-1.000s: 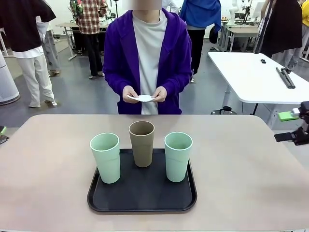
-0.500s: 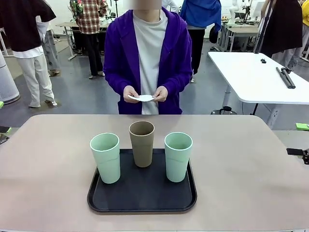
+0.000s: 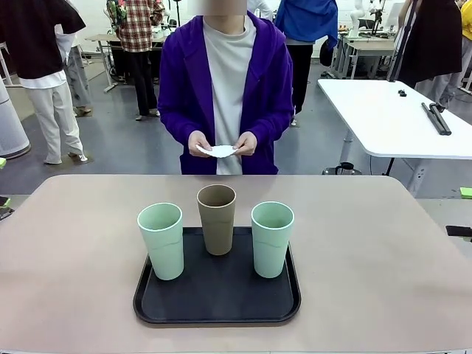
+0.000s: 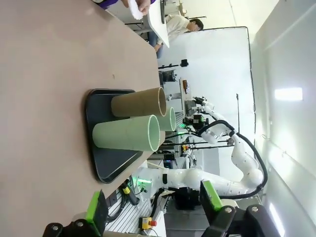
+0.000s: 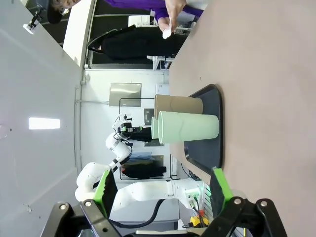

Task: Place coasters on the table and set cups on them.
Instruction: Pick up one Reusable plastic cup and place it on a coaster set by the human.

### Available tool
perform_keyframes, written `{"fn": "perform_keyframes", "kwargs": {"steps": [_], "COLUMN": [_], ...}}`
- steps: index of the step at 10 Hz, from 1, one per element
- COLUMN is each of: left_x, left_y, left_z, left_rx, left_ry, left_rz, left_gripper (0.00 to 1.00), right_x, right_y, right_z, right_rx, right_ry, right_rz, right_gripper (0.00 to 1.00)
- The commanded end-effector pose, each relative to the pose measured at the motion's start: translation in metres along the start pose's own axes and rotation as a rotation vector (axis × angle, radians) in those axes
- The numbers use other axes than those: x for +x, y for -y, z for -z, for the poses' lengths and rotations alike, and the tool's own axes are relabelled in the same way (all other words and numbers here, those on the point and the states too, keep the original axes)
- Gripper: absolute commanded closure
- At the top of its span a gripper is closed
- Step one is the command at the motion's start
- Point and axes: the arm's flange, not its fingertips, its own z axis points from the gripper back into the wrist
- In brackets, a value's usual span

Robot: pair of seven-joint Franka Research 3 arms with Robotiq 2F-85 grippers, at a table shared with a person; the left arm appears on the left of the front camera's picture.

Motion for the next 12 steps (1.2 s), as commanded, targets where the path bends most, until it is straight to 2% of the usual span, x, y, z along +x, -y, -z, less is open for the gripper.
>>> {"fn": "perform_keyframes", "kwargs": {"steps": [1, 12], "left_x": [-0.0007, -0.0007], "left_y": [0.0015, 0.0015], "left_z": [-0.0008, -0.0008], "left_rx": [-0.020, -0.020], "left_ry": [0.003, 0.003], "left_rz": [0.003, 0.003], "left_gripper": [0.00, 0.00], "right_x": [-0.0004, -0.0004], "right_y": [0.0029, 0.0029], "right_z": [-0.0031, -0.0031], "right_rx": [0.003, 0.003], "right_ry": [0.010, 0.010], "right_rz": [0.012, 0.012], "right_gripper": [0.00, 0.00]}}
